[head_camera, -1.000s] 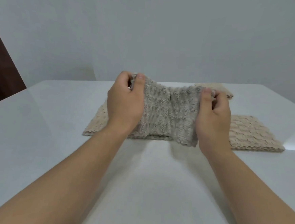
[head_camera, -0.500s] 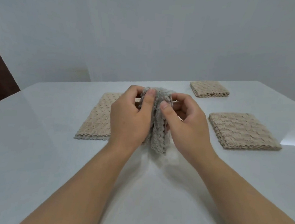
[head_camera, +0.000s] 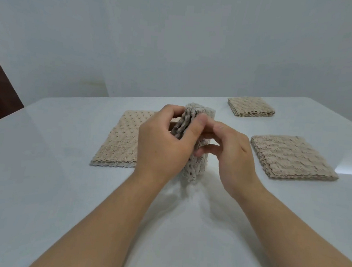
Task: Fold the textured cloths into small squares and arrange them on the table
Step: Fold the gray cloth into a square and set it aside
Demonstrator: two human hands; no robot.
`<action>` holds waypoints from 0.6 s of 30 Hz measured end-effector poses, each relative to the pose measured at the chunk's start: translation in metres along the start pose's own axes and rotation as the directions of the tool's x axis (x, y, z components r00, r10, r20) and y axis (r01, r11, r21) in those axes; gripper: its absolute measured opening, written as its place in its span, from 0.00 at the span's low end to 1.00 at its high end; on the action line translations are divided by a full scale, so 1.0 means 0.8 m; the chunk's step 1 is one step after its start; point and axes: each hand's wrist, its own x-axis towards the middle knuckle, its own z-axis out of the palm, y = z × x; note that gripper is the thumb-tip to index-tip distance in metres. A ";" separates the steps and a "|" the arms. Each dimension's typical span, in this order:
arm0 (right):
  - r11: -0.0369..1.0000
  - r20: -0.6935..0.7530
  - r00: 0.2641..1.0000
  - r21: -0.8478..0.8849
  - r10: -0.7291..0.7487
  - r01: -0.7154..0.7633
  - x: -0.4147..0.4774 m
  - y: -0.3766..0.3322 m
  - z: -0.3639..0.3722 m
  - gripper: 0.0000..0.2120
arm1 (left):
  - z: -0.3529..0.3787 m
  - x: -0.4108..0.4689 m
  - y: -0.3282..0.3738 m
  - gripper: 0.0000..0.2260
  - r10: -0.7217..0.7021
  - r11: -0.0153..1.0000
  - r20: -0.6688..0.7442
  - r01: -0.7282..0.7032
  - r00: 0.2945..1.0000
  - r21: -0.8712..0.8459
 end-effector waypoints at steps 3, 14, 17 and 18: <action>0.998 0.037 0.999 0.057 0.029 -0.031 0.000 -0.001 -0.001 0.19 | 0.000 0.000 0.001 0.16 -0.028 0.999 0.033 0.028 0.999 0.019; 0.967 0.085 0.982 0.177 0.171 -0.183 0.008 0.003 -0.010 0.21 | 0.000 0.006 -0.009 0.01 -0.082 0.996 0.026 0.083 0.996 -0.044; 0.976 -0.160 0.987 -0.217 -0.013 -0.022 0.009 0.001 -0.011 0.12 | -0.002 0.011 -0.013 0.03 -0.075 0.996 0.023 0.076 0.997 -0.040; 0.940 -0.212 0.973 -0.340 -0.095 0.018 0.009 0.001 -0.013 0.11 | -0.003 0.013 -0.015 0.04 -0.068 0.997 0.028 0.069 0.997 -0.037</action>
